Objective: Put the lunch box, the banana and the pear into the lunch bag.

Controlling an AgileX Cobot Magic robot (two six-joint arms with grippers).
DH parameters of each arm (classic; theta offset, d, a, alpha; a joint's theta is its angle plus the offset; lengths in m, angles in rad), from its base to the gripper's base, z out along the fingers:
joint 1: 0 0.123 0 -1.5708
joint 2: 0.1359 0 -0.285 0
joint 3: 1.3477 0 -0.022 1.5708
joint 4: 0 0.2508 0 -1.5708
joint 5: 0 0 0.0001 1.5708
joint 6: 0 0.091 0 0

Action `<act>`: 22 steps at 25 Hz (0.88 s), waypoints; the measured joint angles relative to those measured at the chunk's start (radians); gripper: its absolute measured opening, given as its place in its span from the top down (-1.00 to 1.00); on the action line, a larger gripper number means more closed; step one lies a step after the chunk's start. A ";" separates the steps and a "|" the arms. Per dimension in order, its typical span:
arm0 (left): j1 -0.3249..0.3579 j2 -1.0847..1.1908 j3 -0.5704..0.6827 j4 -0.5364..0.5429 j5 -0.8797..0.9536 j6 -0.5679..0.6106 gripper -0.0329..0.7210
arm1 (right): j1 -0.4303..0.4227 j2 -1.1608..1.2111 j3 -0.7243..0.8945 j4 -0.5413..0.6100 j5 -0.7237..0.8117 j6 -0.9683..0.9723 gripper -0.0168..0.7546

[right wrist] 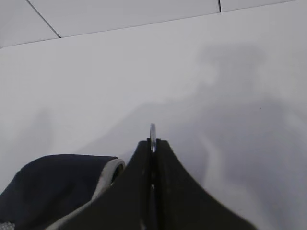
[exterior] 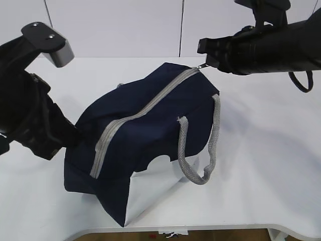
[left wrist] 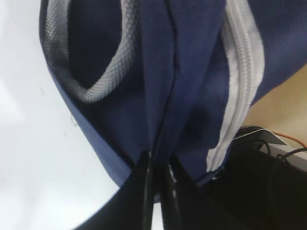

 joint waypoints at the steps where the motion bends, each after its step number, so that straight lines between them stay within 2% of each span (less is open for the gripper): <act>1: 0.000 0.000 0.000 -0.009 0.004 0.000 0.89 | 0.000 0.000 -0.002 0.008 0.004 0.000 0.98; 4: 0.000 0.000 -0.003 -0.028 0.018 0.000 0.65 | -0.002 0.000 -0.035 0.023 0.032 0.000 0.98; 8: 0.000 -0.012 -0.042 -0.030 0.035 0.000 0.13 | -0.002 0.000 -0.107 0.026 0.101 0.000 0.98; 10: 0.000 -0.017 -0.073 -0.030 0.034 0.000 -0.03 | -0.002 0.000 -0.138 0.026 0.137 0.000 0.98; 16: 0.000 -0.017 -0.183 -0.035 0.032 -0.003 -0.13 | -0.002 0.000 -0.155 0.038 0.163 0.000 0.98; 22: 0.000 0.081 -0.308 -0.127 0.035 -0.006 -0.13 | -0.002 0.002 -0.171 0.067 0.192 0.000 0.98</act>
